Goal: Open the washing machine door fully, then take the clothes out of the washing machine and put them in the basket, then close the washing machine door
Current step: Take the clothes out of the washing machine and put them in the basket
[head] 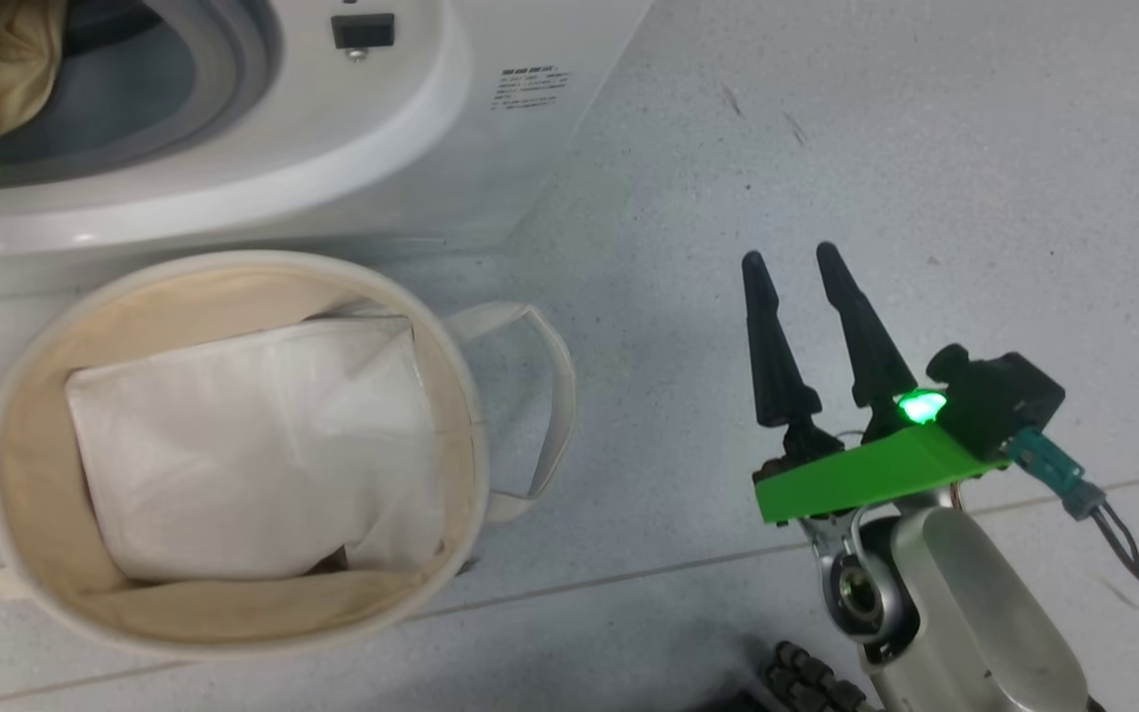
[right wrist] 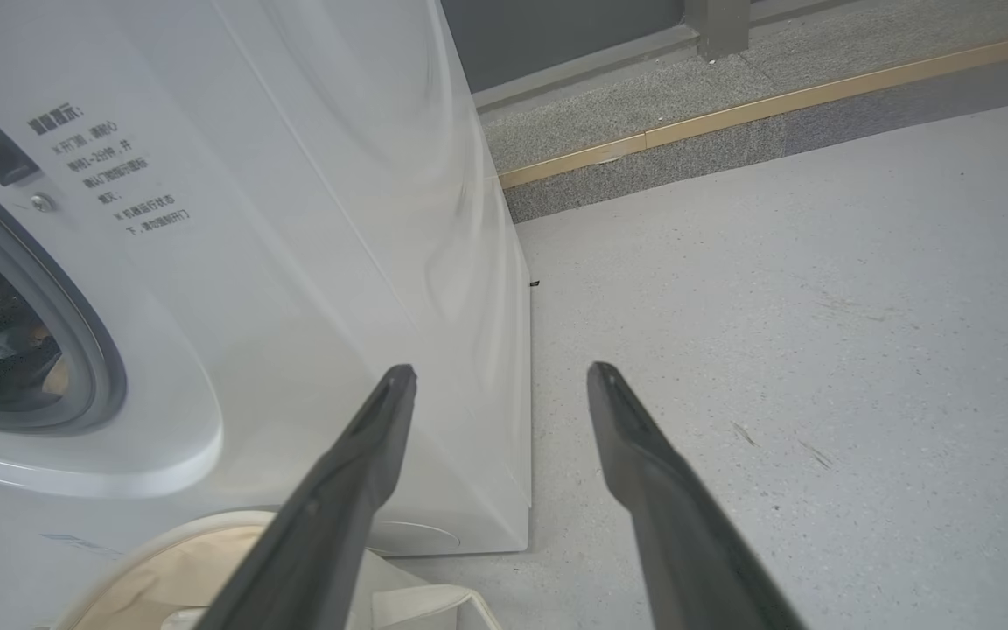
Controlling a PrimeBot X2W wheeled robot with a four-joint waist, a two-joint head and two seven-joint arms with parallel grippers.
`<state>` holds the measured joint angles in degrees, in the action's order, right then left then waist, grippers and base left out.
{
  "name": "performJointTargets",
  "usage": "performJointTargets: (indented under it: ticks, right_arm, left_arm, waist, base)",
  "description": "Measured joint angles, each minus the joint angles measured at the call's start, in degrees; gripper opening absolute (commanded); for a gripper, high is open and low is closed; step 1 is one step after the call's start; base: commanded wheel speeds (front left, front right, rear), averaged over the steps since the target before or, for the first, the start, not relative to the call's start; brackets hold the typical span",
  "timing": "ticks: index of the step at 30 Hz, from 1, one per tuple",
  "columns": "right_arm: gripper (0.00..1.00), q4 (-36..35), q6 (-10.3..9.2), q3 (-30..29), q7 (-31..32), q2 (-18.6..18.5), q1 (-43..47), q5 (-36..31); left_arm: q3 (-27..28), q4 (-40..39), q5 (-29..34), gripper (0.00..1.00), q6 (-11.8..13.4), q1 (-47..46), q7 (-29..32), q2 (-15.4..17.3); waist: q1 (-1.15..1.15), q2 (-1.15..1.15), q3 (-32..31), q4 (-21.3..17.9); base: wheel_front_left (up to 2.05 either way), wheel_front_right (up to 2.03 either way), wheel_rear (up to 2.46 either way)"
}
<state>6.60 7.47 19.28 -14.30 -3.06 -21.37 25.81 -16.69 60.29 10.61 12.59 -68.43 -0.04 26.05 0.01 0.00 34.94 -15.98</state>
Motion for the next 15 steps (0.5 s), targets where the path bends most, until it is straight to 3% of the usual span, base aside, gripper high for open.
performJointTargets:
  ticks: [9,10,11,15]
  right_arm:
    - [1.00,-0.5,0.01,0.0,0.0,0.0,-1.2,0.0]
    - [1.00,-0.5,0.00,0.0,0.0,0.0,-1.3,0.0]
    - [1.00,-0.5,0.01,0.0,0.0,0.0,-1.5,0.0]
    - [1.00,-0.5,0.00,-0.2,0.0,0.0,-1.9,-0.1]
  left_arm:
    - [-0.9,4.4,0.3,1.00,0.5,-4.2,-0.3,0.1]
    - [-0.9,4.7,0.2,0.74,0.6,-4.6,-0.7,0.1]
    - [-0.8,5.0,-0.1,0.00,0.6,-4.8,-1.1,0.1]
    - [-0.7,6.0,-1.4,0.00,0.6,-4.9,-3.9,-0.8]
  waist:
    - [0.00,0.00,2.3,0.3]
    - [0.00,0.00,2.5,0.4]
    - [0.00,0.00,2.6,0.4]
    - [0.00,0.00,2.3,1.0]
  base:
    - [0.00,0.00,0.00]
    - [0.00,0.00,0.00]
    - [0.00,0.00,0.00]
    - [0.00,0.00,0.00]
